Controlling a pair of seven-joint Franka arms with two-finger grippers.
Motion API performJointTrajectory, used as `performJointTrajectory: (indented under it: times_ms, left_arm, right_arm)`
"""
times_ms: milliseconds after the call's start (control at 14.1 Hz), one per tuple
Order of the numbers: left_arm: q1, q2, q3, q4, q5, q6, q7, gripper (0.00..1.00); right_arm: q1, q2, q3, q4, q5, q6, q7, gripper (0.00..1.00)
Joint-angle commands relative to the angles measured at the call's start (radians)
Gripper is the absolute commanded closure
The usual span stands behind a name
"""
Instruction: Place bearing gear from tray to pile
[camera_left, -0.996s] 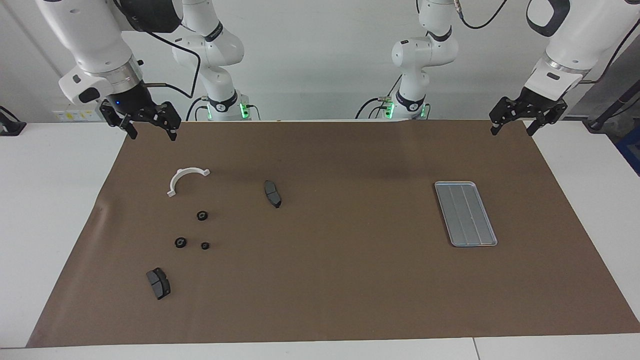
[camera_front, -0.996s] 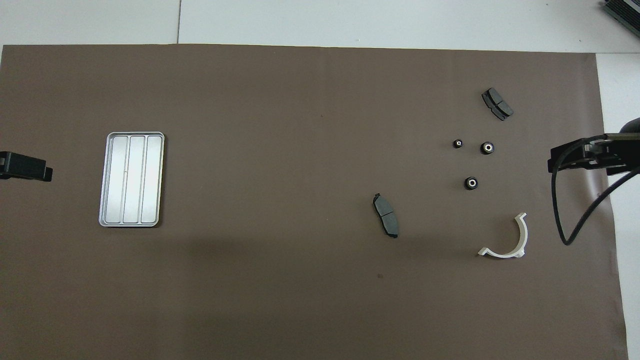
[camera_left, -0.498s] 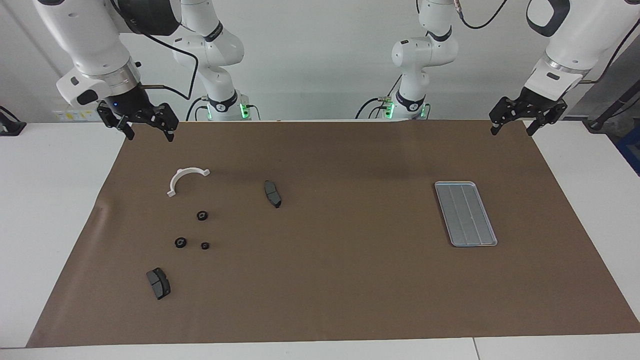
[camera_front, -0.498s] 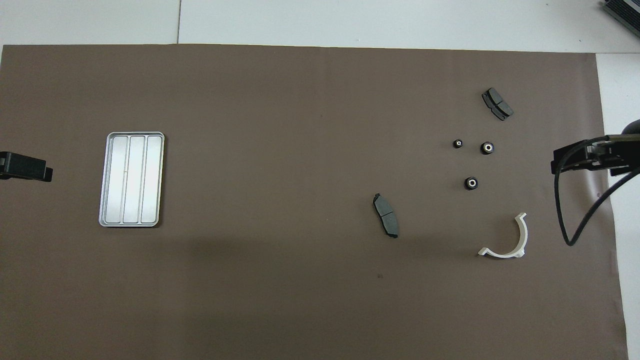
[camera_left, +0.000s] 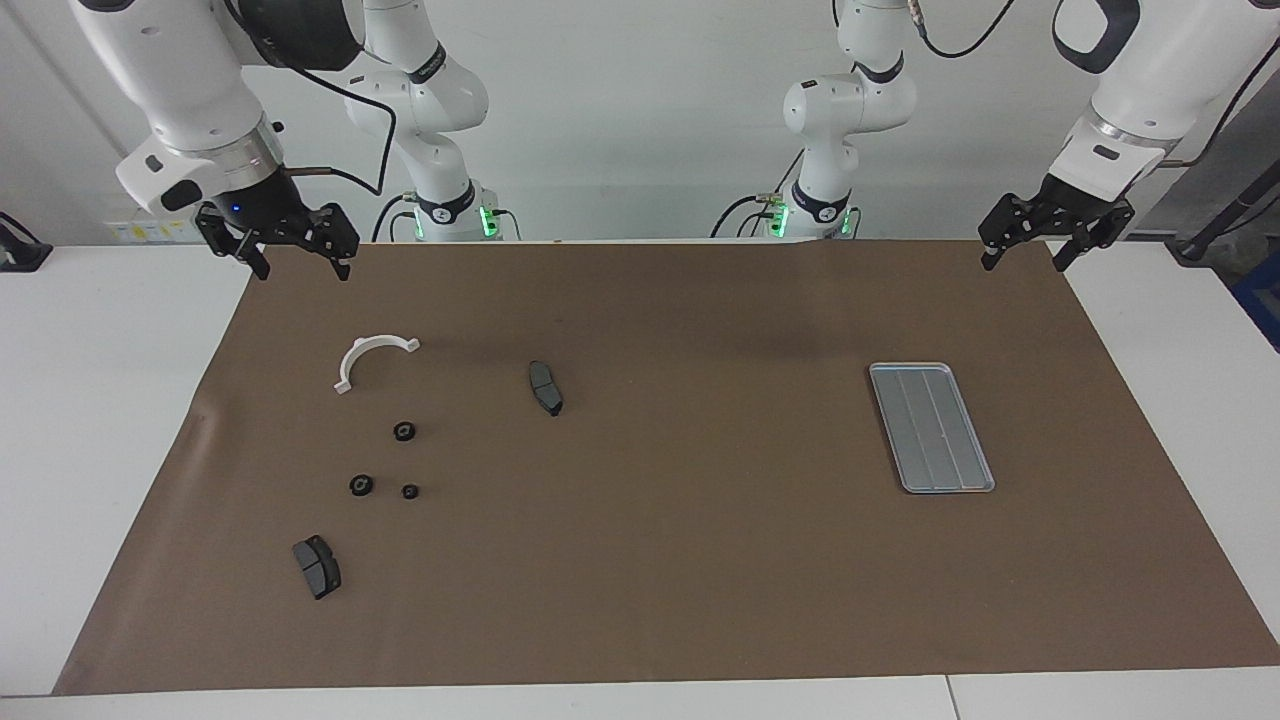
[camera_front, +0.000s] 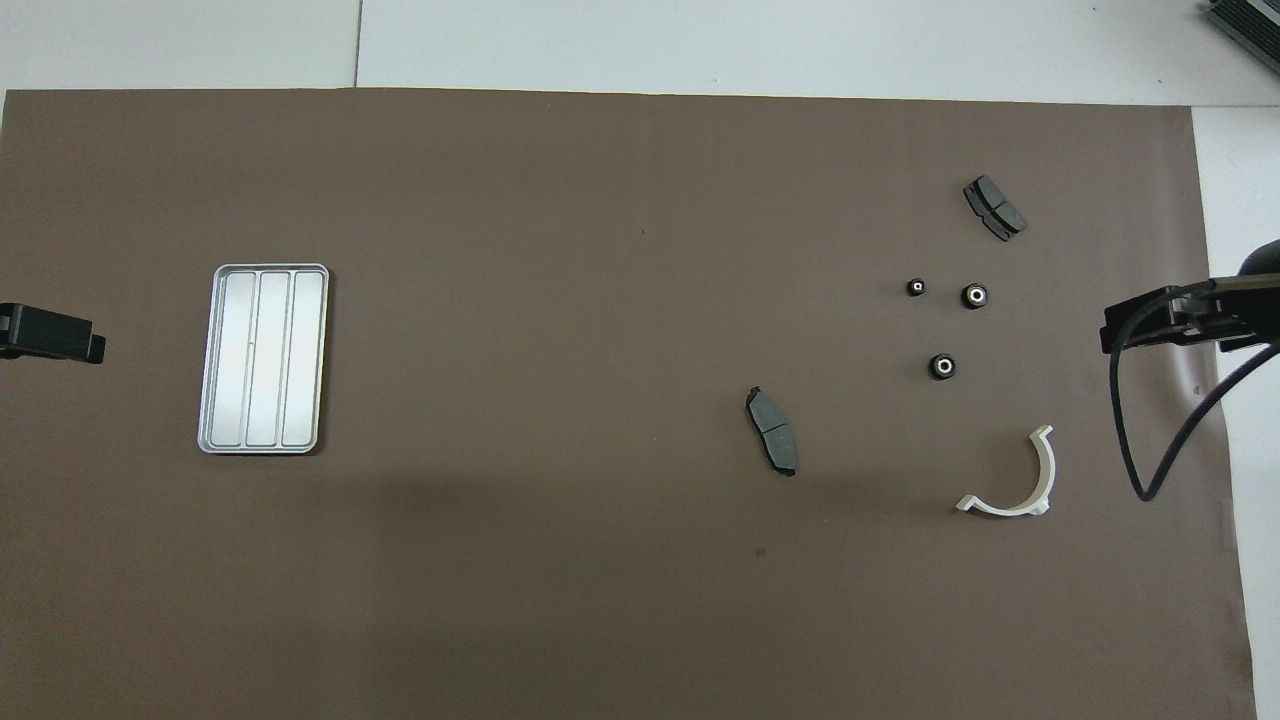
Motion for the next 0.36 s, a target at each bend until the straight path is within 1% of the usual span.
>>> performJointTrajectory:
  times_ms: [0,284]
  left_arm:
    - [-0.004,-0.026,0.0,-0.024,0.023,0.004,0.009,0.0]
    - [-0.006,-0.025,0.0,-0.023,0.023,0.0,0.009,0.0]
  right_arm:
    - [-0.014,-0.003,0.009,0.008,-0.013,-0.02,-0.03,0.0]
    - [-0.014,-0.003,0.009,0.006,0.0,-0.018,-0.027,0.0]
